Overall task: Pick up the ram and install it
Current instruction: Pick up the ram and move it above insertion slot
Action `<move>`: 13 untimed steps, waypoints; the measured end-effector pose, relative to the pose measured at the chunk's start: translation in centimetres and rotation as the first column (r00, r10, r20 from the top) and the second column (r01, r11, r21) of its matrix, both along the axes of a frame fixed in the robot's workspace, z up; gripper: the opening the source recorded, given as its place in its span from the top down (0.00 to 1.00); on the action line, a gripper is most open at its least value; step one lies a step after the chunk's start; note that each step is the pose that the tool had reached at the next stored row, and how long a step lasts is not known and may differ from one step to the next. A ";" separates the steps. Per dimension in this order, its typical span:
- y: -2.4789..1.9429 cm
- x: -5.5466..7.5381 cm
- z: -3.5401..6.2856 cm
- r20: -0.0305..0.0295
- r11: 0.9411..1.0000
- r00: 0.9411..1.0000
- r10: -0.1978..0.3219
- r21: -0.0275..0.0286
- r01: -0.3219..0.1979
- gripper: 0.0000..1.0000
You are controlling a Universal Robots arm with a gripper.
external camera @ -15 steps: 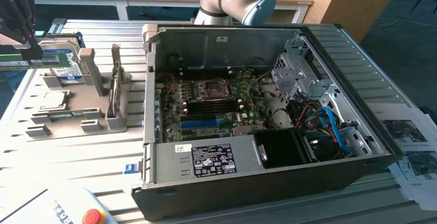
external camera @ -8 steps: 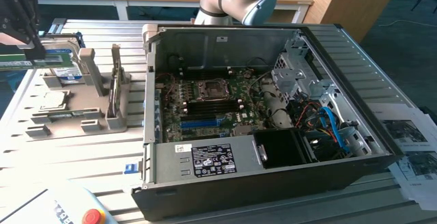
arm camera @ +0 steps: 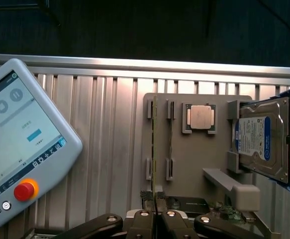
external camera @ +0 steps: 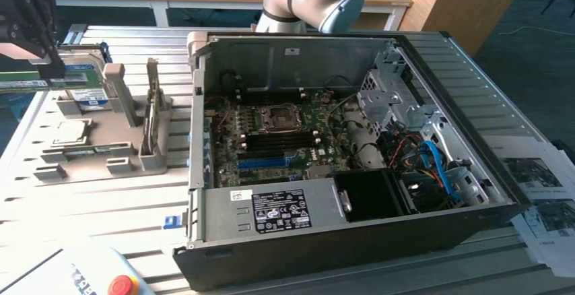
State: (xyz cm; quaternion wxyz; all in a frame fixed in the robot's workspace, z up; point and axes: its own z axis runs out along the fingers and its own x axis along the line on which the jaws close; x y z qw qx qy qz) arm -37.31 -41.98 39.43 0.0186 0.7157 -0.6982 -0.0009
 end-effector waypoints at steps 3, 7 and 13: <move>-0.01 0.2 0.00 -0.001 1.000 1.000 0.000 0.000 0.000 0.88; -0.03 0.6 0.00 -0.001 1.000 1.000 0.000 0.000 0.000 0.88; -0.06 1.2 0.00 -0.002 1.000 1.000 0.000 0.000 0.000 0.88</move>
